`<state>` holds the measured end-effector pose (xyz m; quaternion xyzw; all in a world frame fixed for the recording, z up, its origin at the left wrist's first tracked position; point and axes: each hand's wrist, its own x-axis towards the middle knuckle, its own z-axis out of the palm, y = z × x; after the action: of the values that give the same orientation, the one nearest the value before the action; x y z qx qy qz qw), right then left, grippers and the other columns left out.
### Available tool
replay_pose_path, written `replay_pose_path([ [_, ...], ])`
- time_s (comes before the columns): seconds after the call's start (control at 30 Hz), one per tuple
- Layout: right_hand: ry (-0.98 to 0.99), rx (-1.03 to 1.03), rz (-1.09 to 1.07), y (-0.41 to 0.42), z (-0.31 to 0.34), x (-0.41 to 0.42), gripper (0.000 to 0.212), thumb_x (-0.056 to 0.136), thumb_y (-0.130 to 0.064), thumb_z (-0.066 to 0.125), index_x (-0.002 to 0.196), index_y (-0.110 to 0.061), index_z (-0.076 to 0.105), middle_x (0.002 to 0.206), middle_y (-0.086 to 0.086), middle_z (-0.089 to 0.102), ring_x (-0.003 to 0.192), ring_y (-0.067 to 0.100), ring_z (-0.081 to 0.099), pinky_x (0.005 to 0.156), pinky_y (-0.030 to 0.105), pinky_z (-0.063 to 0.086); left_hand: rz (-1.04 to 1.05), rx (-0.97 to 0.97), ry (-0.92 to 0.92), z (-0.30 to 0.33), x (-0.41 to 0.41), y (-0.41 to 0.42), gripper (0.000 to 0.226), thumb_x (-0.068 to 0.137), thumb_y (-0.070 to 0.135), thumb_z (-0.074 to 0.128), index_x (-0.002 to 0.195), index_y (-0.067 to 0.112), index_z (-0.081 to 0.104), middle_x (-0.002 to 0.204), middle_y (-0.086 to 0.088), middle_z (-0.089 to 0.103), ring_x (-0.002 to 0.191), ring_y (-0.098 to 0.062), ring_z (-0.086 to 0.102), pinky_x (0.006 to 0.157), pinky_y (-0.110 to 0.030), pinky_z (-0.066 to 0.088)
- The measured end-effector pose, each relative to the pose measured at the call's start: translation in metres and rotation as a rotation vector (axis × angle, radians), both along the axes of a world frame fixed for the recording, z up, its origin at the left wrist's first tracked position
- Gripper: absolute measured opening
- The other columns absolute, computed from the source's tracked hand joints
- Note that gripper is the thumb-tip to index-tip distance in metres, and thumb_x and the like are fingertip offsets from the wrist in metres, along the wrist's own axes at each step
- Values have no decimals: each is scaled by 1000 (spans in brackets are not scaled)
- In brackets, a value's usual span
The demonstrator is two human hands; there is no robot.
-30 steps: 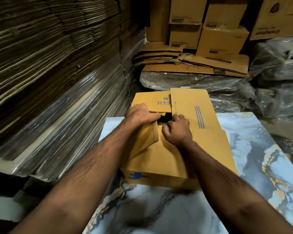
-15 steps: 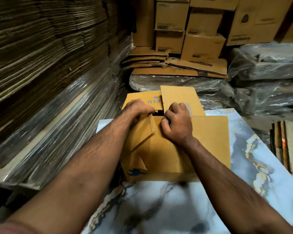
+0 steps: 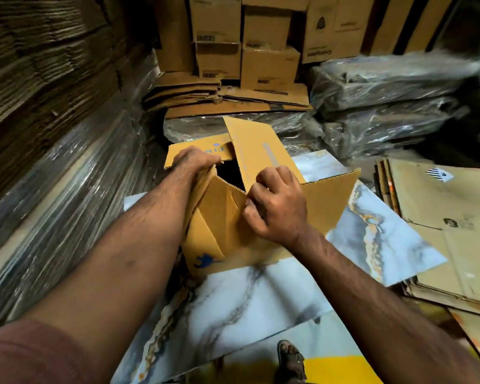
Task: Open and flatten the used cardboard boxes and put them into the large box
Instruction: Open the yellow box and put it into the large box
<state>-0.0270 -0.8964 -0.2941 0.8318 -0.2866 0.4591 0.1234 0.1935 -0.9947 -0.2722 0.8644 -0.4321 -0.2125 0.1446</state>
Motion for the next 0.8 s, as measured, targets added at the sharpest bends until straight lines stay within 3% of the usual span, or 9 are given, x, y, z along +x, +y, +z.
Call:
replay_pose_path([
  [0.07,17,-2,-19,13,1,-5,25,78,-27,59,69,-4,58,84,14,58,77,33,51,66,41,43,-57,13,9,2,-1,4,85,67,69,68,125,8,58,137,-18,54,113,-35,59,97,-43,51],
  [0.1,27,-5,-25,19,1,-6,24,78,-27,58,70,-5,58,85,14,59,77,33,52,66,41,43,-120,31,7,4,-3,10,75,75,68,66,121,9,60,136,-17,55,114,-36,59,98,-43,51],
  [0.2,39,-5,-41,34,-2,-10,20,76,-27,57,72,-7,59,87,9,64,75,32,55,66,41,40,-459,310,69,2,-5,34,79,95,67,37,146,8,43,149,-16,45,131,-35,49,112,-43,36],
  [0.27,71,3,-54,39,-5,-13,18,77,-27,56,73,-10,60,84,4,65,73,30,57,68,40,39,-663,490,161,-22,6,50,93,82,79,36,145,11,47,150,-12,45,135,-28,46,117,-43,31],
  [0.37,107,6,-84,51,-14,-17,20,80,-29,52,72,-13,59,75,1,64,66,27,56,66,38,38,-802,465,190,-70,22,66,100,66,93,46,134,20,56,150,-9,45,141,-24,37,120,-48,24],
  [0.43,87,-4,-104,64,-24,-18,24,84,-31,49,69,-14,57,69,0,62,62,26,54,62,37,35,-829,441,181,-72,16,81,105,61,99,41,138,29,50,158,-8,32,149,-27,19,122,-54,10],
  [0.5,69,-6,-134,77,-35,-21,29,89,-32,46,67,-15,56,65,0,59,60,25,53,59,37,34,-818,468,48,-73,7,93,114,61,99,32,156,37,17,165,-6,-5,151,-29,-13,120,-57,-7],
  [0.57,63,29,-182,89,-43,-24,31,91,-31,44,66,-17,54,62,0,57,58,25,53,58,36,33,-814,453,-63,-80,-1,104,112,65,93,27,157,38,-5,161,-9,-23,146,-33,-26,118,-59,-9],
  [0.8,235,548,-336,110,-69,-18,23,83,-34,39,66,-21,45,69,5,63,67,31,59,58,31,28,-755,337,-203,-105,-3,119,128,55,102,28,156,34,-12,161,-14,-25,146,-38,-26,120,-54,-9],
])
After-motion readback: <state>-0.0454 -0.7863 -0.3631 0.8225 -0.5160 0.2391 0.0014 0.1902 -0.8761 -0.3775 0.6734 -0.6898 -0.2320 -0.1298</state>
